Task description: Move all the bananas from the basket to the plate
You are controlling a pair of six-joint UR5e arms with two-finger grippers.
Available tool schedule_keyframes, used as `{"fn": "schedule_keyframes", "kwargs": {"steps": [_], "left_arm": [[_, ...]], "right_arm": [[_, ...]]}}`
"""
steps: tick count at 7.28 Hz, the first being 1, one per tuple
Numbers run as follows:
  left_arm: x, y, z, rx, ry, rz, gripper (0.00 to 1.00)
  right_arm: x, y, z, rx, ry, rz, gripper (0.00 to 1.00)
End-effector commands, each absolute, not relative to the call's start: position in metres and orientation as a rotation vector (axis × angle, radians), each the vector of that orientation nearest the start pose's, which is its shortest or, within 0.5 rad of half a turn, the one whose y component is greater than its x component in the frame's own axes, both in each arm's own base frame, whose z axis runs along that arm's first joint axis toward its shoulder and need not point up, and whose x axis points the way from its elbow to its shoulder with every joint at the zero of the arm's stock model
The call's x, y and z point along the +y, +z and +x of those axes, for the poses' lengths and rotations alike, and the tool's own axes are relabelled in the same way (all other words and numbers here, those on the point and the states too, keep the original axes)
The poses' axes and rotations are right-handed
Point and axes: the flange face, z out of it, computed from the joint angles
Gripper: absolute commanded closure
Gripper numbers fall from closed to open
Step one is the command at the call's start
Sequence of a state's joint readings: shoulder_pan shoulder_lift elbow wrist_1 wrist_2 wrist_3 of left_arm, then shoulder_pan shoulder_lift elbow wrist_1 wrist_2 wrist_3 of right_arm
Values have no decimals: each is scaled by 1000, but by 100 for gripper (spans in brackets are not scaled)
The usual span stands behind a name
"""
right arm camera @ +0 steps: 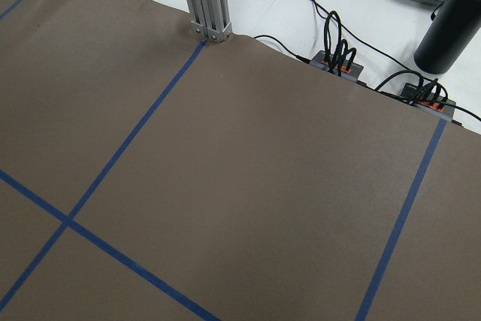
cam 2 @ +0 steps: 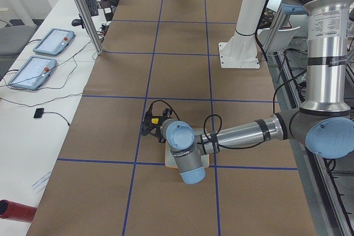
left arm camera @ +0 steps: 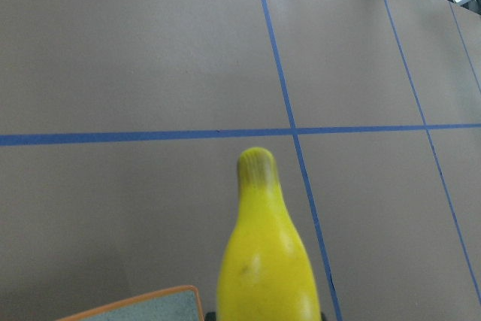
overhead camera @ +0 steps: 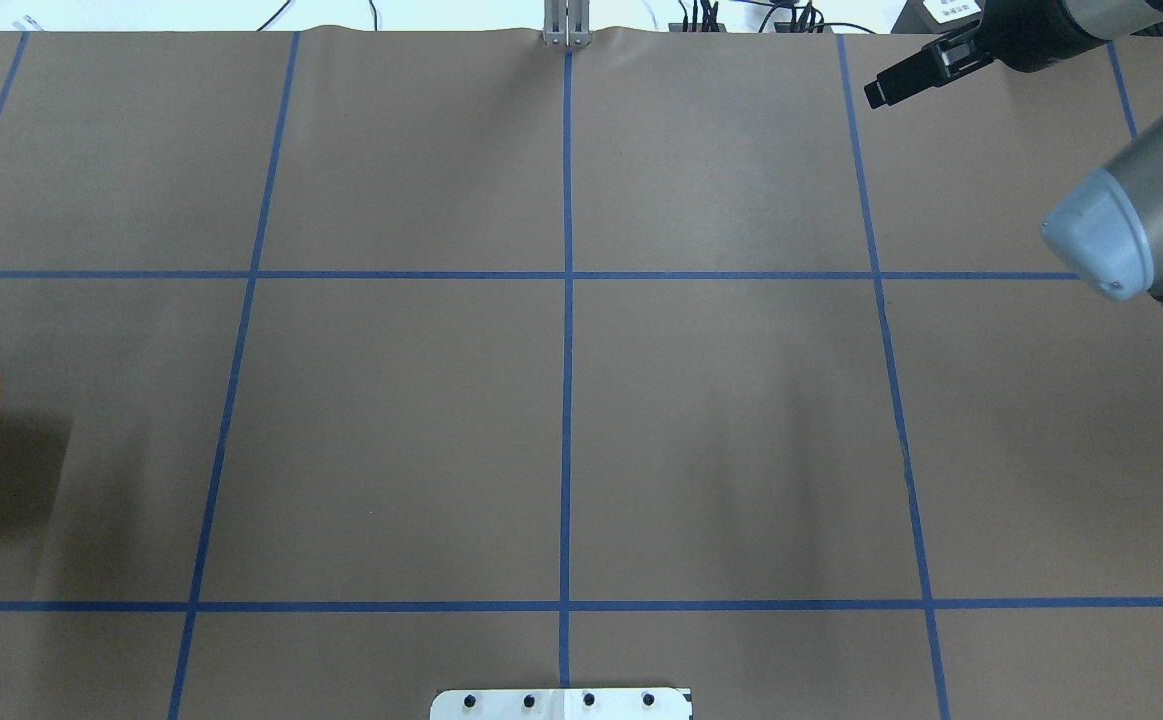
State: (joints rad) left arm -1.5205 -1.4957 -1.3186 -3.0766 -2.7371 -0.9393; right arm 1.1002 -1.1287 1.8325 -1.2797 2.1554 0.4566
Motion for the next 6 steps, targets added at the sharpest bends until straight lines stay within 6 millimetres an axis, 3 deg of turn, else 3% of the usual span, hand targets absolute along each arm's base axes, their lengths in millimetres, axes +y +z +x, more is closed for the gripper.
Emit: {"fn": "schedule_keyframes", "kwargs": {"steps": [1,3,6], "left_arm": [[-397,682,-22,1340,-23,443,100],[-382,690,-23,1340,-22,447,97],[-381,695,-24,1327,-40,452,71]], "right_arm": [[-575,254,-205,-911,-303,625,1],[-575,253,-205,-911,-303,626,1],[-575,252,-205,-912,-304,628,1]]}}
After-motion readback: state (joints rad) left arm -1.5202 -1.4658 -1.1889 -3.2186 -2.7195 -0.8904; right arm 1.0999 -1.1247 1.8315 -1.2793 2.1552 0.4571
